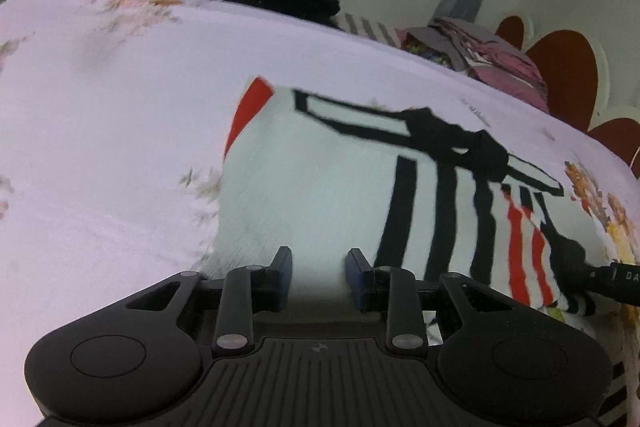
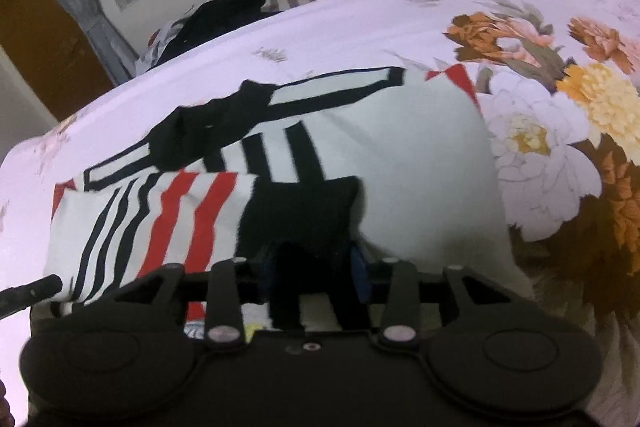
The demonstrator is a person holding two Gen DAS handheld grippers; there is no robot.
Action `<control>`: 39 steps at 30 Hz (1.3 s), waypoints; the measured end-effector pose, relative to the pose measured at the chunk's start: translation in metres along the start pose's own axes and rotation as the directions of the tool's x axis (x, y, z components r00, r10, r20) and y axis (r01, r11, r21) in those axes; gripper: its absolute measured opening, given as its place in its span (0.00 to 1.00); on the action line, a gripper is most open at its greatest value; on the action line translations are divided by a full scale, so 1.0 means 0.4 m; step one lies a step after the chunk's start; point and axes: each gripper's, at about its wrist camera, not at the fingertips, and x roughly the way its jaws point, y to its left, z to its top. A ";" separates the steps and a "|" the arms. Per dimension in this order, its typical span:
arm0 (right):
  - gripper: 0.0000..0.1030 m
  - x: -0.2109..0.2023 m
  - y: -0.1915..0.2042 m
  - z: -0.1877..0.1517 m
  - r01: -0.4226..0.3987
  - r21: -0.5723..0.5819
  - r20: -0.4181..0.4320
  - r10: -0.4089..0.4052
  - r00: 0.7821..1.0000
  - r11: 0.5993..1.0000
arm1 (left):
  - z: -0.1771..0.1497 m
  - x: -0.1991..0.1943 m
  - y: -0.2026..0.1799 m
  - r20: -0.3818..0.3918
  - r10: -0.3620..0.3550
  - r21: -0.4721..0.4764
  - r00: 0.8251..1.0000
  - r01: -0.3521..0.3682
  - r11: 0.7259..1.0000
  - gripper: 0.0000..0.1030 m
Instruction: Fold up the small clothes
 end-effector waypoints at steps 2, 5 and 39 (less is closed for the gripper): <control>0.10 0.004 0.006 -0.002 -0.014 -0.009 -0.010 0.014 1.000 1.000 | -0.009 0.006 0.002 -0.004 0.001 0.013 1.000 -0.001 1.000 0.29; 0.09 0.002 0.011 -0.002 -0.004 -0.019 0.002 0.004 1.000 1.000 | -0.016 0.013 -0.004 0.000 0.010 0.048 1.000 -0.010 0.999 0.29; 0.25 -0.097 0.145 -0.164 -0.142 -0.254 -0.074 0.128 0.989 0.957 | -0.143 -0.071 -0.244 -0.082 0.011 0.197 0.997 0.006 0.980 0.51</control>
